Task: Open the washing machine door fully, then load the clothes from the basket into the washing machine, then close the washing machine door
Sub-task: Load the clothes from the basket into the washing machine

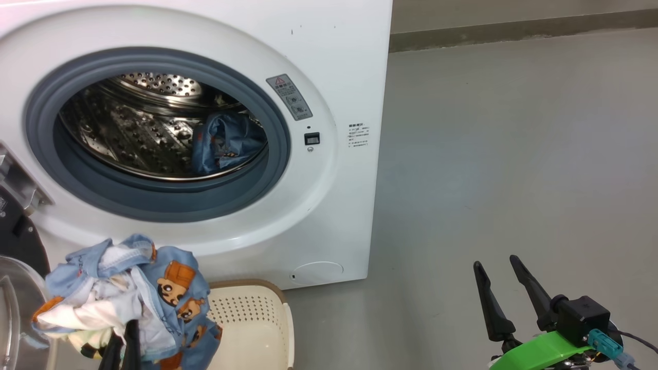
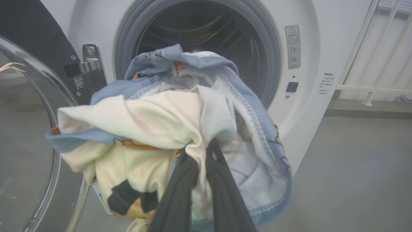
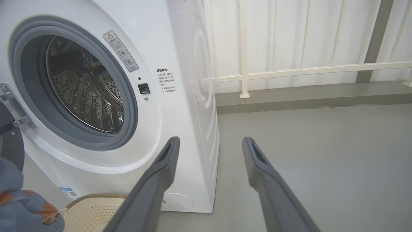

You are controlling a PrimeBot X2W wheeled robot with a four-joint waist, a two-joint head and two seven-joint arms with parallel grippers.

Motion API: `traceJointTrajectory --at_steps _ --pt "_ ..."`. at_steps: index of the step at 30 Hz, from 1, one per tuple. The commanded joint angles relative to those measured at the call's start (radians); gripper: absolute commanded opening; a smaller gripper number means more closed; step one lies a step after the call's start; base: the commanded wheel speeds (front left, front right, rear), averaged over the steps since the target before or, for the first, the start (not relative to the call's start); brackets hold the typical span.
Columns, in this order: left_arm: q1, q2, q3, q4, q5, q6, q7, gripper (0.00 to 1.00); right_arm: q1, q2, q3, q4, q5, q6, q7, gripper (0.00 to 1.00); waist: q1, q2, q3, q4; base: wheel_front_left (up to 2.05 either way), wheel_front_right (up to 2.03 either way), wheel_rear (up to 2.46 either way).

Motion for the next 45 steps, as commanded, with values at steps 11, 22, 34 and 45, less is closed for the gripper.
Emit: traceJointTrajectory --at_steps 11,22,34,45 --pt "-0.03 0.011 0.02 -0.029 -0.01 0.008 -0.007 0.0 -0.012 0.002 0.033 -0.027 -0.004 0.002 -0.012 1.0 0.0 0.0 0.015 -0.007 0.0 0.0 0.0" --pt "-0.144 0.011 0.0 -0.015 -0.028 0.0 -0.007 0.0 -0.041 0.004 0.04 -0.034 0.001 0.002 -0.012 1.0 0.0 0.0 0.133 -0.026 0.0 0.0 0.0" --pt "-0.447 0.012 0.044 0.078 0.002 -0.061 -0.007 0.0 -0.121 0.004 0.061 -0.047 0.007 0.002 -0.012 1.0 0.0 0.0 0.307 -0.058 0.0 0.0 0.0" --pt "-0.722 0.05 0.131 0.152 0.05 -0.106 -0.007 0.0 -0.178 0.006 0.089 -0.047 0.017 0.002 -0.012 1.0 0.0 0.0 0.409 -0.102 0.0 0.0 0.0"
